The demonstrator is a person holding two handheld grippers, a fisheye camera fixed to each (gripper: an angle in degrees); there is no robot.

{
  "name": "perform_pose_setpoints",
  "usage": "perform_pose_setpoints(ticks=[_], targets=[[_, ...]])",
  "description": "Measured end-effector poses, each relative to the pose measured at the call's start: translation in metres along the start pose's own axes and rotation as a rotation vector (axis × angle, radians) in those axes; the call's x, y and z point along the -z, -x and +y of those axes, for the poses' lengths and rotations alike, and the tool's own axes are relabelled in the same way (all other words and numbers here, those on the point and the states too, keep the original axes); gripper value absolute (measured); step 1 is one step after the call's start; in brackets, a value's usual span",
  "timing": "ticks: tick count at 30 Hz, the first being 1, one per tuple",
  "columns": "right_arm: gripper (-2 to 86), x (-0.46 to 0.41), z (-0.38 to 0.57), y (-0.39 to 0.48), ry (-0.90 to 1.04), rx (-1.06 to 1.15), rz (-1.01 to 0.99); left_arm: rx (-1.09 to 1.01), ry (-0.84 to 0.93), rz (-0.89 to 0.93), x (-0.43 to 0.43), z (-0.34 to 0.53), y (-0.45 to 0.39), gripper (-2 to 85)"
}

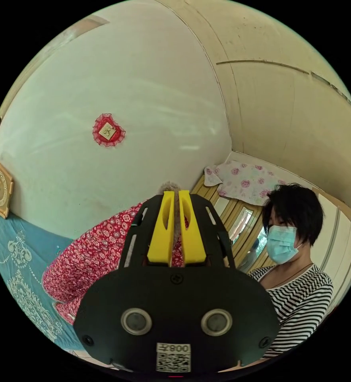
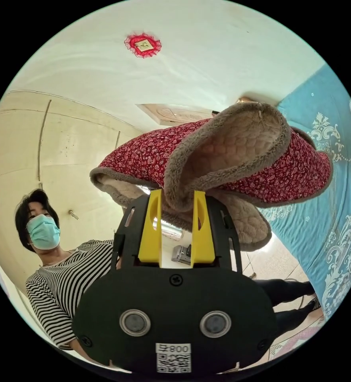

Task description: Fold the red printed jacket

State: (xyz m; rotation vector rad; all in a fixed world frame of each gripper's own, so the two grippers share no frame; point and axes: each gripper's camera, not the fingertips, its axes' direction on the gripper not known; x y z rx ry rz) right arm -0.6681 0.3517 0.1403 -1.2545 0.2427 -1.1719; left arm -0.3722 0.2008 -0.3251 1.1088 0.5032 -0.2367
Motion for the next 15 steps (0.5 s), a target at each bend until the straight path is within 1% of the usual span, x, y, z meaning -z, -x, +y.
perform_pose_setpoints(ticks=[7,9,12,15], targets=[[4.6,-0.015,0.008,0.008,0.128,0.041,0.079,0.028,0.023,-0.01,0.03,0.023,0.007,1.9],[3.6,-0.018,0.012,0.011,0.142,0.069,0.024,0.035,0.028,-0.021,0.038,0.03,0.008,1.9],[2.7,-0.026,0.019,0.015,0.193,0.081,0.043,0.045,0.019,-0.042,0.055,0.043,0.008,2.0],[2.2,-0.03,0.028,0.022,0.216,0.098,-0.047,0.043,-0.003,-0.072,0.077,0.056,0.004,2.0]])
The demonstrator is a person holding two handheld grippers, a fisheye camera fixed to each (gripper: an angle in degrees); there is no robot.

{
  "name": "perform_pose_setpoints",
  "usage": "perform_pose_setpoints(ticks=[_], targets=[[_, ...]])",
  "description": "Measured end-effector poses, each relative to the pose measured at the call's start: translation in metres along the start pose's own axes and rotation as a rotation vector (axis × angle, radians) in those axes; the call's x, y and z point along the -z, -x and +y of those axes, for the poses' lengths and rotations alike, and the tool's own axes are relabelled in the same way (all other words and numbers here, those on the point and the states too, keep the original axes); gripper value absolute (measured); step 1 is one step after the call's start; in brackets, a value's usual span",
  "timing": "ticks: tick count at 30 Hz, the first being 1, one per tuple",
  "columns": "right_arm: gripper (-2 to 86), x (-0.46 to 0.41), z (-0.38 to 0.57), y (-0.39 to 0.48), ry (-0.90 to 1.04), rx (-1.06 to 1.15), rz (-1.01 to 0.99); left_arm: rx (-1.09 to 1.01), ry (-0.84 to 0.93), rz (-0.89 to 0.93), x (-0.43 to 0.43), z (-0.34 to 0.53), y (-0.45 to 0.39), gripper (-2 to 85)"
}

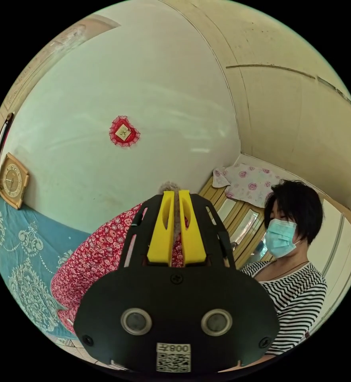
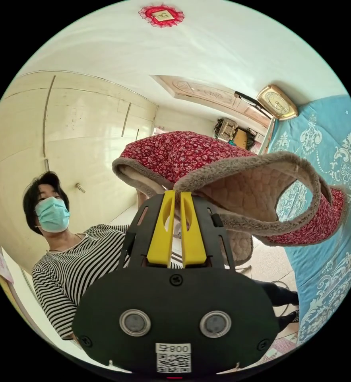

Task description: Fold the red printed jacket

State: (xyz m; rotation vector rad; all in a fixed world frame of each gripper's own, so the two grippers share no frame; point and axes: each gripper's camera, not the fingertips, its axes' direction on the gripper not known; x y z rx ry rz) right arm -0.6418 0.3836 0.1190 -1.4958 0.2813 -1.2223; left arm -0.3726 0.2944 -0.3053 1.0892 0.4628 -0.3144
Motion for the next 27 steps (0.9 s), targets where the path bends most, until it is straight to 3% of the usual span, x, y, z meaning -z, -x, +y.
perform_pose_setpoints(ticks=[11,18,27], targets=[[1.7,-0.009,0.033,0.108,0.082,0.278,-0.19,-0.083,-0.128,-0.16,0.114,0.086,-0.044,2.2],[1.6,-0.009,0.061,0.137,0.088,0.359,-0.267,-0.104,-0.166,-0.228,0.14,0.138,-0.051,2.3],[1.9,-0.026,0.047,0.097,0.031,0.305,-0.094,-0.058,-0.079,-0.259,0.116,0.159,0.063,2.6]])
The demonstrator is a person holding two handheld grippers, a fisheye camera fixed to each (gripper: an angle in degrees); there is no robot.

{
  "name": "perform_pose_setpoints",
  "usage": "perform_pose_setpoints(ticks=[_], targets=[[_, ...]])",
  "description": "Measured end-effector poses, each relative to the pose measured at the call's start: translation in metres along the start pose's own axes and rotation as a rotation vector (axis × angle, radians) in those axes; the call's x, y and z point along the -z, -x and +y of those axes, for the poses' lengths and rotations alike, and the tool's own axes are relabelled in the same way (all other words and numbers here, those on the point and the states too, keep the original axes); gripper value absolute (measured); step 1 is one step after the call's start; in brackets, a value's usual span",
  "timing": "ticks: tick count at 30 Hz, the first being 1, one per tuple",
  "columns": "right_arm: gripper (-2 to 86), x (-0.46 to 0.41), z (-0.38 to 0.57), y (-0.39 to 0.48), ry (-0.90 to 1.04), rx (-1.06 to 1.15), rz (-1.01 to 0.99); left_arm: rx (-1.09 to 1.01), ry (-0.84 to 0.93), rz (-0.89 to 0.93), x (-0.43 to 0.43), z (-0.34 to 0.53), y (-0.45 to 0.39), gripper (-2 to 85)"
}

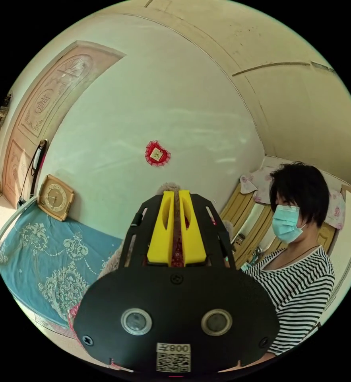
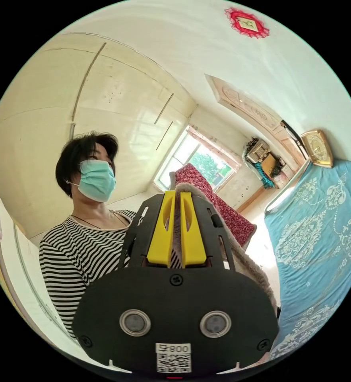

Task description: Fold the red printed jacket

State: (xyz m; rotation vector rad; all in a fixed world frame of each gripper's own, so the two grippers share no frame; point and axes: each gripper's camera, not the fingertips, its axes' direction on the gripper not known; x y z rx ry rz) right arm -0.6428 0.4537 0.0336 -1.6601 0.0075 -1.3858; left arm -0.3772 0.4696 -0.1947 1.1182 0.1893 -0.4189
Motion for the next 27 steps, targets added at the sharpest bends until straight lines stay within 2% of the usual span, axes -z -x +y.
perform_pose_setpoints(ticks=[6,9,11,13,16,20,23,27], targets=[[3.2,0.03,-0.04,-0.124,-0.067,-0.216,0.399,0.174,0.214,-0.058,-0.114,0.028,0.185,3.7],[5.6,0.052,-0.07,-0.222,-0.061,-0.404,0.607,0.352,0.371,-0.093,-0.184,0.064,0.299,5.4],[7.2,0.073,-0.075,-0.294,-0.114,-0.614,0.767,0.437,0.511,-0.244,-0.217,0.107,0.369,6.2],[7.4,0.084,-0.065,-0.33,-0.133,-0.749,0.928,0.454,0.582,-0.311,-0.224,0.145,0.407,6.5],[7.4,0.091,-0.026,-0.363,-0.208,-0.824,0.909,0.54,0.632,-0.263,-0.21,0.224,0.455,7.0],[6.9,0.083,0.071,-0.381,-0.116,-0.967,0.909,0.751,0.848,-0.354,-0.164,0.369,0.498,7.5],[6.8,0.081,0.163,-0.381,-0.128,-1.16,0.85,0.941,0.901,-0.415,-0.117,0.456,0.508,8.3],[6.8,0.077,0.255,-0.373,-0.231,-1.338,0.762,1.079,0.886,-0.472,-0.074,0.52,0.514,9.5]])
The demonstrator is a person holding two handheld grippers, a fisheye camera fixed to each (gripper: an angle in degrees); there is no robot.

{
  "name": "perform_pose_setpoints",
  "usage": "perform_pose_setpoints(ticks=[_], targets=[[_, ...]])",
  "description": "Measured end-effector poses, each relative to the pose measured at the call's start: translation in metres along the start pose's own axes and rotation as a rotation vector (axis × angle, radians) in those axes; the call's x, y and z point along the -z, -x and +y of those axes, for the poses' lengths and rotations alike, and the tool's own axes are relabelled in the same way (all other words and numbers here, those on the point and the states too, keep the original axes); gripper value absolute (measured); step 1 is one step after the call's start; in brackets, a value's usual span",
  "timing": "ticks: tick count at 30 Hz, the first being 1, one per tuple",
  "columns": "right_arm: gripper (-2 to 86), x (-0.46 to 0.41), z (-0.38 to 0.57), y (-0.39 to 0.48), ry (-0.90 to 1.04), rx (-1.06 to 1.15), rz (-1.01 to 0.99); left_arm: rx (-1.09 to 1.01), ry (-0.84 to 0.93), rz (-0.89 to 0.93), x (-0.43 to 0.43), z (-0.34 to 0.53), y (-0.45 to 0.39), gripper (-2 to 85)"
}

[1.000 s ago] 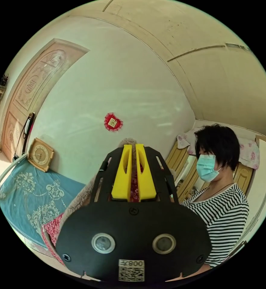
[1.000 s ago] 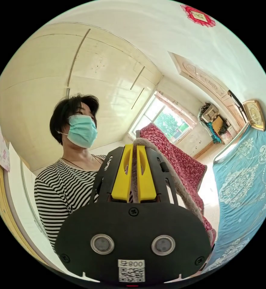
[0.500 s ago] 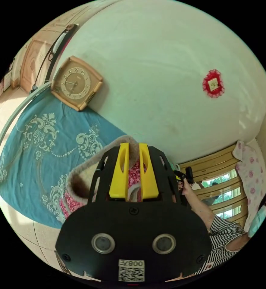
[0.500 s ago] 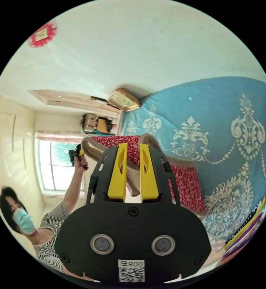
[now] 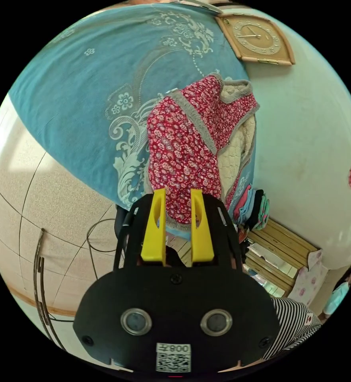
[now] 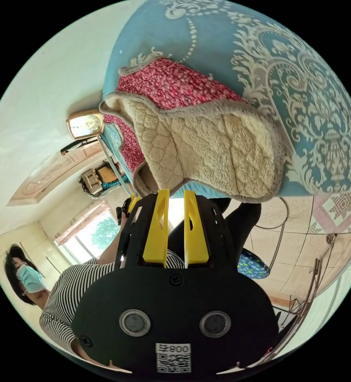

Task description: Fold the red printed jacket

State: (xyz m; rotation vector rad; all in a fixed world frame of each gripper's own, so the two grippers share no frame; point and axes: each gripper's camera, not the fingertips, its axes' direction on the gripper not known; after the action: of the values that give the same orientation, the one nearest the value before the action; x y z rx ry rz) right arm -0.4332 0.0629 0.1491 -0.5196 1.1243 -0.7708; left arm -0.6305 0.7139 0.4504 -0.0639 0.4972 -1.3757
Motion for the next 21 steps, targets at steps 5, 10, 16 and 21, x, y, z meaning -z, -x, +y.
perform_pose_setpoints(ticks=[5,10,16,21], targets=[[6.9,-0.033,0.019,-0.072,0.018,-0.138,-0.074,0.059,-0.018,0.068,-0.035,0.008,0.052,11.1],[6.9,-0.047,0.013,-0.108,0.054,-0.155,-0.075,0.049,0.025,0.08,-0.084,0.01,0.084,8.2],[7.2,-0.017,0.015,-0.138,-0.005,-0.074,0.017,-0.032,-0.025,0.095,-0.093,0.04,0.119,1.9],[8.0,0.02,0.032,-0.167,-0.109,-0.033,0.112,-0.123,-0.11,0.166,-0.075,0.068,0.15,0.8]])
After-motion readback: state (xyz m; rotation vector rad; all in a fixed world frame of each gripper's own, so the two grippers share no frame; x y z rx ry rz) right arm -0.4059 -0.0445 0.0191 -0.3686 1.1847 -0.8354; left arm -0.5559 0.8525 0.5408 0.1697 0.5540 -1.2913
